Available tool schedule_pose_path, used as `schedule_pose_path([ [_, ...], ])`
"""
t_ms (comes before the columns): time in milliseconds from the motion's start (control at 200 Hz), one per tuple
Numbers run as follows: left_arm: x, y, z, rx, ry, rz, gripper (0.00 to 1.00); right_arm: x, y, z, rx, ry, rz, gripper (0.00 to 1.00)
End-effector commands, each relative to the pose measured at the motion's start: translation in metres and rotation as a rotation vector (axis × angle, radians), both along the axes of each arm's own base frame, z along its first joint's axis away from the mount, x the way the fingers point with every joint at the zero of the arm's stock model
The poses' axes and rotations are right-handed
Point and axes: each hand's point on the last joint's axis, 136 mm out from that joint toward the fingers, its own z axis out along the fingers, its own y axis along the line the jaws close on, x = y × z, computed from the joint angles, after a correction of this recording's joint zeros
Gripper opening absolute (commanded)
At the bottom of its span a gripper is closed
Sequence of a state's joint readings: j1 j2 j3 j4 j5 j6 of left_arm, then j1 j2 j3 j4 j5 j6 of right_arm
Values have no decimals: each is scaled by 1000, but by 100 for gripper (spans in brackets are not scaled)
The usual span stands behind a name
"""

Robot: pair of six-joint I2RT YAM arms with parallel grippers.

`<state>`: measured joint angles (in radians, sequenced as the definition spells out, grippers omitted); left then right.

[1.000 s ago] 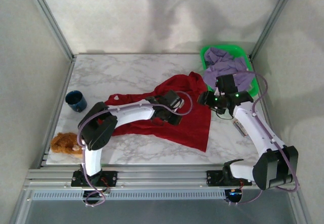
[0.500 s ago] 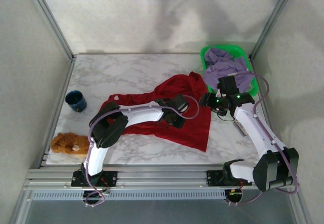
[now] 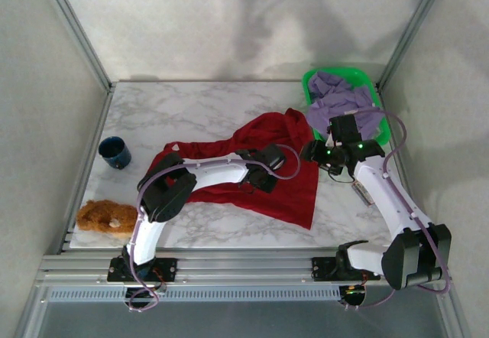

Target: Fold and stack the t-shirts

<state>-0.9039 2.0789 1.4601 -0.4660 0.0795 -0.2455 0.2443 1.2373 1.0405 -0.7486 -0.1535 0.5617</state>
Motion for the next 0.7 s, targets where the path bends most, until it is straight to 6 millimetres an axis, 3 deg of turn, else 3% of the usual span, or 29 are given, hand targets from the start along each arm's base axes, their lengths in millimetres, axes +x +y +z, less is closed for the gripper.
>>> schedule_pose_path([
  [0, 10, 7, 10, 21, -38, 25, 1, -5, -3, 2, -5, -3, 6, 67],
  [240, 22, 17, 25, 5, -58, 55, 0, -5, -3, 2, -3, -4, 9, 67],
  [365, 40, 42, 51, -12, -107, 124, 0, -7, 0, -3, 13, 13, 5, 67],
  [511, 76, 103, 108, -85, -189, 277, 0, -12, 9, -16, 49, 50, 10, 66],
  [696, 113, 218, 178, -89, -332, 503, 0, -13, 41, -34, 60, 85, 58, 66],
])
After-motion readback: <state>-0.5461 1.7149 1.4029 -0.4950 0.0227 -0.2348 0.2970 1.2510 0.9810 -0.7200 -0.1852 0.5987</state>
